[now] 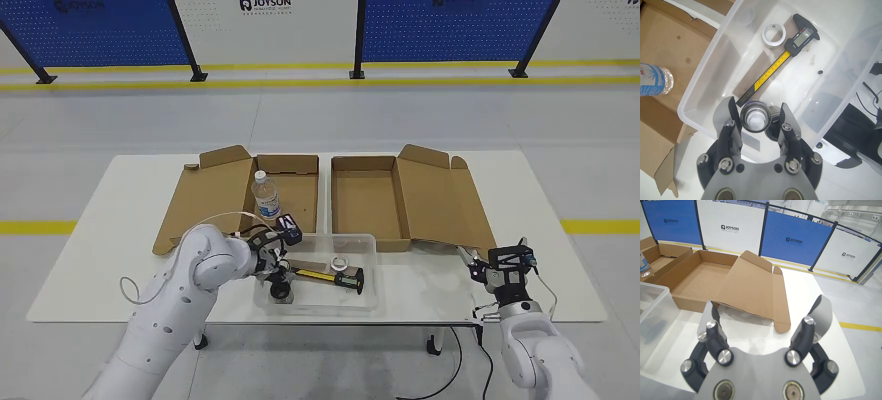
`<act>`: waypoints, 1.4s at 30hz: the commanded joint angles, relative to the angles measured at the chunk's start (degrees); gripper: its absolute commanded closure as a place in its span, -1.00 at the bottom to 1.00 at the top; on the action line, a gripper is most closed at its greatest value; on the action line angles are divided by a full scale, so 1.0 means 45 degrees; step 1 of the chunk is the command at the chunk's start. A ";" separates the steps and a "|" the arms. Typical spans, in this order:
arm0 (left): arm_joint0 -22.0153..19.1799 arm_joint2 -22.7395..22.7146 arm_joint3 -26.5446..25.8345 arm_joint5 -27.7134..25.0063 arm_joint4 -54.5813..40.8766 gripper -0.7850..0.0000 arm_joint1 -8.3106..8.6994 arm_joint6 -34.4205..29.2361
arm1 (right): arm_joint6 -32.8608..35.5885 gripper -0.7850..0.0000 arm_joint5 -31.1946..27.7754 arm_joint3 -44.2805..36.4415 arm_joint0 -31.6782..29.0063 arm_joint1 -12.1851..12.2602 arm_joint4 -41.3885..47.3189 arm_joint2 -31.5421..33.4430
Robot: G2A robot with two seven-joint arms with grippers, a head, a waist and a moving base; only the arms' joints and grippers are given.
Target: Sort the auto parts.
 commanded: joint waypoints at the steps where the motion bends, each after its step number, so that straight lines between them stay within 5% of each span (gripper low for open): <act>1: -0.0039 0.0059 0.0046 0.0031 0.0105 0.32 0.0025 -0.0047 | 0.0000 -1.00 0.0000 0.0000 0.0000 0.0000 0.0000 0.0000; 2: -0.0057 0.0077 0.0063 0.0042 0.0106 0.40 0.0037 -0.0055 | 0.0000 -1.00 0.0000 0.0000 0.0000 0.0000 0.0000 0.0000; 7: -0.0104 0.0117 0.0138 0.0059 0.0012 0.11 0.0101 -0.0005 | 0.0000 -1.00 0.0000 0.0000 0.0000 0.0000 0.0000 0.0000; 12: -0.0164 0.0244 0.0210 0.0114 -0.0067 0.01 0.0143 0.0073 | 0.0000 -1.00 0.0000 0.0000 0.0000 0.0000 0.0000 0.0000; 24: -0.0464 0.0732 0.0672 0.0172 -0.0161 0.09 0.0188 0.0263 | 0.0000 -1.00 0.0000 0.0000 0.0000 0.0000 0.0000 0.0000; 28: -0.0551 0.0869 0.0802 0.0206 -0.0230 0.25 0.0203 0.0279 | 0.0000 -1.00 0.0000 0.0000 0.0000 0.0000 0.0000 0.0000; 31: -0.0618 0.0938 0.0847 0.0202 -0.0275 0.93 0.0222 0.0289 | 0.0000 -1.00 0.0000 0.0000 0.0000 0.0000 0.0000 0.0000; 32: -0.0632 0.0954 0.0841 0.0199 -0.0255 1.00 0.0231 0.0315 | 0.0000 -1.00 0.0000 0.0000 0.0000 0.0000 0.0000 0.0000; 42: -0.0582 0.0731 0.0211 0.0144 -0.0415 1.00 0.0388 0.0719 | 0.0000 -1.00 0.0000 0.0000 0.0000 0.0000 0.0000 0.0000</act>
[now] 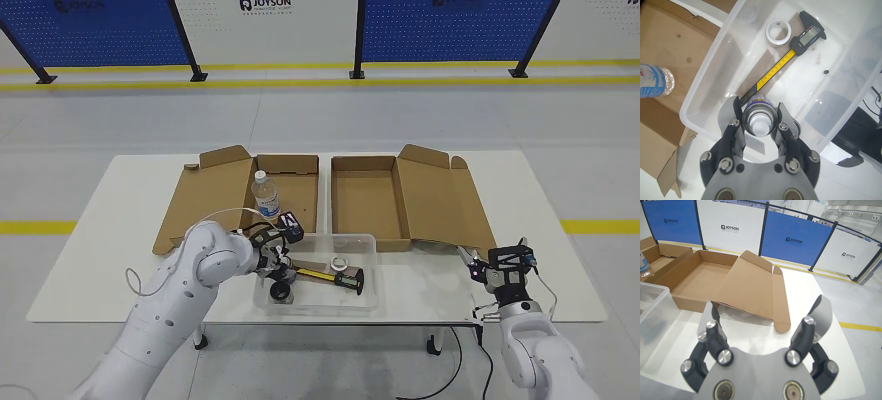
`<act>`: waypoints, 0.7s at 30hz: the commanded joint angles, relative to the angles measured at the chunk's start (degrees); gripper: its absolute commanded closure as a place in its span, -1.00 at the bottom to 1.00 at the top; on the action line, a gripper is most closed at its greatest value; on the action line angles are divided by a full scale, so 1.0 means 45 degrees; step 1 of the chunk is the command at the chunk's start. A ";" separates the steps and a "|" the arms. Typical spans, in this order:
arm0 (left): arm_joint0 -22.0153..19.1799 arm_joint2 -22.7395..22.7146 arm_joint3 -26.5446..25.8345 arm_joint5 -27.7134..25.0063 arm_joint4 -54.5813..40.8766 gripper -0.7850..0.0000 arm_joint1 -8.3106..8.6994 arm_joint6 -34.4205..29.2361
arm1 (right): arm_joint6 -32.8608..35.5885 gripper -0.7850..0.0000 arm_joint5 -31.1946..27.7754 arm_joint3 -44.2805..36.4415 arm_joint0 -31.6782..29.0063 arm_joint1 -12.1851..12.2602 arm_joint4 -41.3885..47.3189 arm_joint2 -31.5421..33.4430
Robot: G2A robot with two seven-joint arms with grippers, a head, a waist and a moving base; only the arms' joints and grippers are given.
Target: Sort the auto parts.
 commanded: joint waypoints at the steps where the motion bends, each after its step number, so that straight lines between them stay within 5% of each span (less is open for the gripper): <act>1: 0.0050 -0.0150 -0.0310 -0.0092 -0.0246 1.00 0.0051 0.0066 | 0.0000 -1.00 0.0000 0.0000 0.0000 0.0000 0.0000 0.0000; 14: 0.0631 -0.0600 -0.3536 -0.0776 -0.2796 1.00 0.0872 -0.0669 | 0.0000 -1.00 0.0000 0.0000 0.0000 0.0000 0.0000 0.0000; 21: 0.0302 -0.0183 -0.3855 -0.0824 -0.3520 1.00 0.1583 -0.0620 | 0.0000 -1.00 0.0000 0.0000 0.0000 0.0000 0.0000 0.0000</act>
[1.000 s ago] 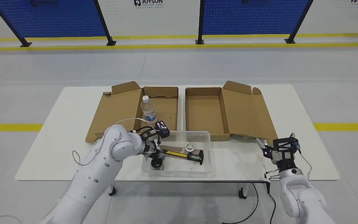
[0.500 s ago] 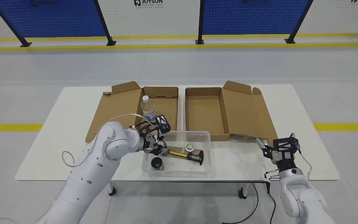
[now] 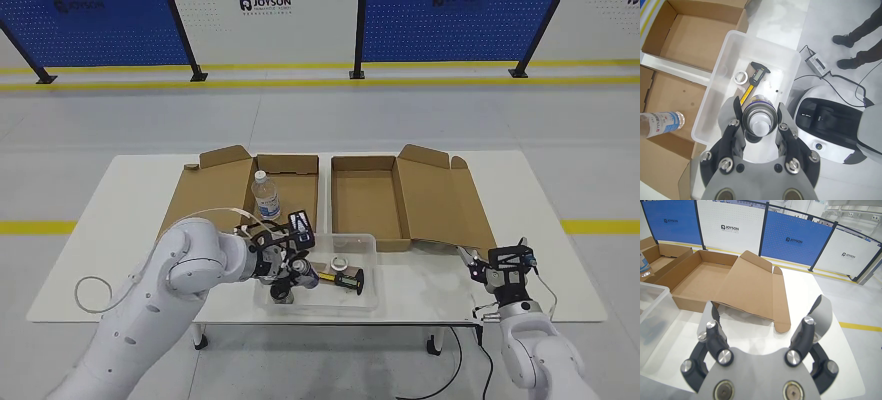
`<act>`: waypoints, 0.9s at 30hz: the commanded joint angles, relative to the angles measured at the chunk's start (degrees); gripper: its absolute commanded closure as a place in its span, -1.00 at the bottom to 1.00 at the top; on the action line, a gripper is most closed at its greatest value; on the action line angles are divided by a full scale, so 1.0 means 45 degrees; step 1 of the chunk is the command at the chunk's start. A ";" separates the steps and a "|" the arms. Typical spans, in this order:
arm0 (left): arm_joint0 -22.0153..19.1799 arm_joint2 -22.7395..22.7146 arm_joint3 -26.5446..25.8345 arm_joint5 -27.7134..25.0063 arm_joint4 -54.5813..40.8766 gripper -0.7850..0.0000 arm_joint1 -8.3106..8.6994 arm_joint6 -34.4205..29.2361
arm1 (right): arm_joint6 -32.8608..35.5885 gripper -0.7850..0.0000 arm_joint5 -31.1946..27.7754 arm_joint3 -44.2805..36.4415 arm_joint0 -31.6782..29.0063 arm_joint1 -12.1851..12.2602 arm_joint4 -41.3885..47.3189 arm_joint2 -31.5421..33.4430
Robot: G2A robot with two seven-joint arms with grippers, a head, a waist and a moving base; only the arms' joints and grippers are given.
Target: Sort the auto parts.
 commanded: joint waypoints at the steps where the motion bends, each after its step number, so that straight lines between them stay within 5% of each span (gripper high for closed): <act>1: -0.0112 0.0089 0.0053 -0.0051 -0.0201 1.00 0.0175 0.0053 | 0.0000 -1.00 0.0000 0.0000 0.0000 0.0000 0.0000 0.0000; 13: -0.0737 0.0299 0.0645 -0.0177 -0.0523 1.00 0.0750 0.0342 | 0.0000 -1.00 0.0000 0.0000 0.0000 0.0000 0.0000 0.0000; 27: -0.1432 0.0001 0.1993 0.2435 0.1641 1.00 0.0643 0.2656 | 0.0000 -1.00 0.0000 0.0000 0.0000 0.0000 0.0000 0.0000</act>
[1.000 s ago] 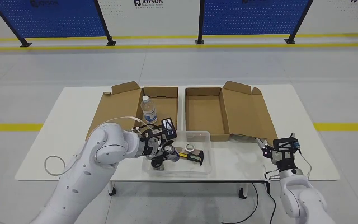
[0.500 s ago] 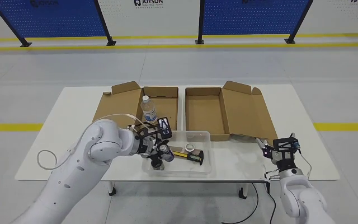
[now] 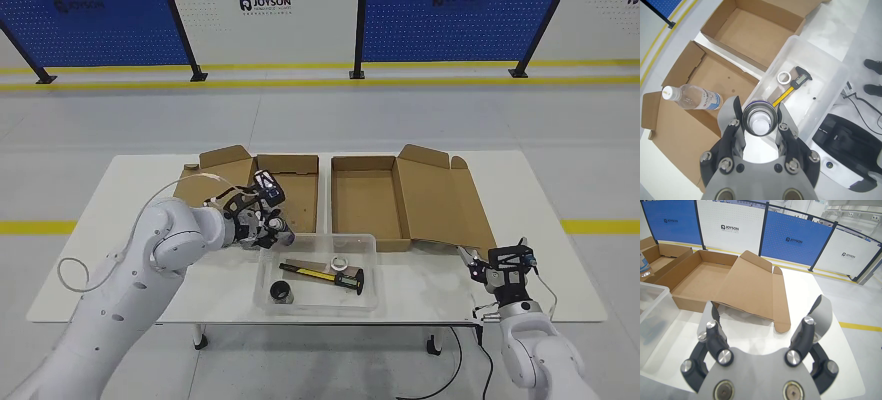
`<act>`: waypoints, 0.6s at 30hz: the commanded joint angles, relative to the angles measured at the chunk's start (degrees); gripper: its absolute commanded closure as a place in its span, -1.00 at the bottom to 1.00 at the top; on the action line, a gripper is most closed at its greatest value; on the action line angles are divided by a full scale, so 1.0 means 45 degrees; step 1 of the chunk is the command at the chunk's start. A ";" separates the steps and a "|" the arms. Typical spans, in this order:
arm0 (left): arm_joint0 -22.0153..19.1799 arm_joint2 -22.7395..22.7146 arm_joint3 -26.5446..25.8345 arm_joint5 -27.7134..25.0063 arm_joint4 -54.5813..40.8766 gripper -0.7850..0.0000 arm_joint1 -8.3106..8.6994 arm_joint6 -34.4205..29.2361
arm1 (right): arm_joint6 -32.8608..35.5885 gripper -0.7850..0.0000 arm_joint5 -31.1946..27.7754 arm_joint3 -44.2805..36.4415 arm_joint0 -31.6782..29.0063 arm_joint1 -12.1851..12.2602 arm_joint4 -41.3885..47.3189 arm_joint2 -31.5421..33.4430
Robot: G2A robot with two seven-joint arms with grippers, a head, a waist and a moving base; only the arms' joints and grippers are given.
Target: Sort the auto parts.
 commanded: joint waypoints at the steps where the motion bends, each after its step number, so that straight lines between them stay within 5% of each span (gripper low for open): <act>1: -0.0120 0.0096 0.0269 0.0420 0.0344 1.00 -0.0044 0.0210 | 0.0000 -1.00 0.0000 0.0000 0.0000 0.0000 0.0000 0.0000; 18: -0.0900 0.1340 0.2283 0.2703 0.2389 1.00 -0.0560 0.1463 | 0.0000 -1.00 0.0000 0.0000 0.0000 0.0000 0.0000 0.0000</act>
